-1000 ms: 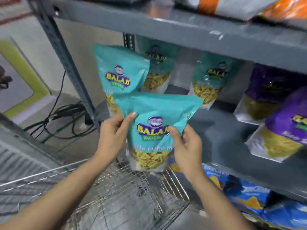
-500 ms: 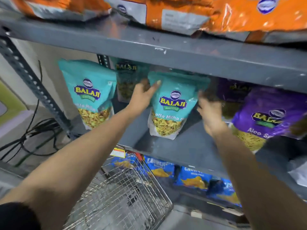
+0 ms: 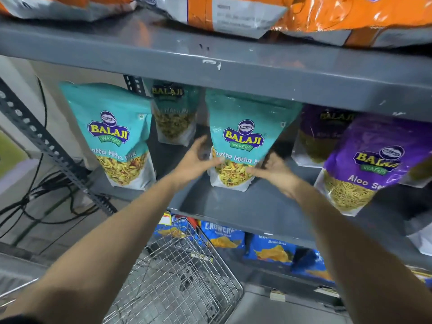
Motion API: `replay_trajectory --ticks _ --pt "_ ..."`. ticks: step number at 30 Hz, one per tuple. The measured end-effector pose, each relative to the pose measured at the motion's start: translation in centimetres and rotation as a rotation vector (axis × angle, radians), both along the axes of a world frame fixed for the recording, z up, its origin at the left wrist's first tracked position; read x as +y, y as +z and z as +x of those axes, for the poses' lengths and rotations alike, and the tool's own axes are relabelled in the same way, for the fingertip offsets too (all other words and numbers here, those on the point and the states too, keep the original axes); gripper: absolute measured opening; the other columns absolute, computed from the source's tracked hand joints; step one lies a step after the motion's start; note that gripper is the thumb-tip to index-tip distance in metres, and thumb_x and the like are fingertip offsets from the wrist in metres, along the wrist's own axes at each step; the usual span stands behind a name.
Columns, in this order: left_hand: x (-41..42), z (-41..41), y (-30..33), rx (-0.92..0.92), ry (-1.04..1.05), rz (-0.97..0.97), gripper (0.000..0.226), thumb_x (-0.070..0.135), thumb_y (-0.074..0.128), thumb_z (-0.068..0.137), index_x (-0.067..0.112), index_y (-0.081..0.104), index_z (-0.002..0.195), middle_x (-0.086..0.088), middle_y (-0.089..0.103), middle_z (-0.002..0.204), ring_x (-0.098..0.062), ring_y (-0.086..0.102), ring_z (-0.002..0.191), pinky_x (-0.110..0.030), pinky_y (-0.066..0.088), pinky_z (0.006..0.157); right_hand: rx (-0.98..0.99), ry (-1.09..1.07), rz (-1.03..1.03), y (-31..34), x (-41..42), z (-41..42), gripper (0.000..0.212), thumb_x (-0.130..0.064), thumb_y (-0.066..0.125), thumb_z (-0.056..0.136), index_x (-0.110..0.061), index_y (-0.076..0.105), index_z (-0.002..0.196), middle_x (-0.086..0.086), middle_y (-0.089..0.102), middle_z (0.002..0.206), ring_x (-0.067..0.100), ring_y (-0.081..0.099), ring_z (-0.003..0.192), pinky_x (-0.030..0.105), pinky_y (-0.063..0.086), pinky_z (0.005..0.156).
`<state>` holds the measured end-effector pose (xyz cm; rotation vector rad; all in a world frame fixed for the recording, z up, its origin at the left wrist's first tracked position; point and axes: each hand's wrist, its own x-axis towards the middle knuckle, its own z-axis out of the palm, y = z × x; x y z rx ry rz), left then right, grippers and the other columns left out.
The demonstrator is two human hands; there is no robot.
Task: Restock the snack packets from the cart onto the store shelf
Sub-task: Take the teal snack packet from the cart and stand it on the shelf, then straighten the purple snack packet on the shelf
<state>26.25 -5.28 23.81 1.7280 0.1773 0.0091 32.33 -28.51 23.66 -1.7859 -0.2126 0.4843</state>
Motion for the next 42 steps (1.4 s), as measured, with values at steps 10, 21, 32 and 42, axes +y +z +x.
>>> replay_trajectory --ticks 10,21,32,42 --pt "1.0 -3.2 -4.3 -0.019 -0.004 0.072 0.045 0.012 0.075 0.080 0.020 0.057 0.121 0.009 0.069 0.108 0.011 0.066 0.090 -0.007 0.052 0.073 -0.061 -0.061 -0.083 -5.2 3.1 -5.2 0.091 -0.049 0.090 0.043 -0.039 0.041 0.119 -0.013 0.062 0.122 0.010 0.060 0.113 0.043 0.053 0.099" --pt "1.9 -5.4 -5.0 -0.051 0.003 0.099 0.058 0.021 0.077 0.078 0.018 0.053 0.132 0.002 0.068 0.121 0.009 0.066 0.096 -0.006 0.052 0.076 -0.126 -0.044 -0.094 -5.0 3.7 -7.8 0.096 -0.055 0.089 0.043 -0.042 0.038 0.123 -0.015 0.062 0.123 0.008 0.059 0.115 0.045 0.053 0.099" --pt "-1.1 -9.1 -3.0 -0.325 0.416 0.123 0.035 0.016 0.084 0.071 0.012 0.056 0.091 -0.003 0.060 0.096 -0.012 0.056 0.090 -0.030 0.045 0.079 -0.136 -0.070 -0.018 -4.8 0.0 -9.6 0.111 -0.029 0.091 0.056 -0.038 0.022 0.143 -0.012 0.042 0.133 0.005 0.041 0.129 0.029 0.036 0.108" --pt "-17.2 -3.9 -4.7 -0.253 -0.227 0.332 0.064 0.029 0.078 0.078 0.009 0.053 0.134 -0.010 0.061 0.123 -0.020 0.066 0.103 -0.031 0.056 0.091 -0.332 -0.691 -0.318 -5.6 -16.5 -8.7 0.028 -0.032 0.081 0.069 -0.016 0.067 0.088 0.009 0.070 0.090 0.029 0.066 0.089 0.000 0.039 0.065"
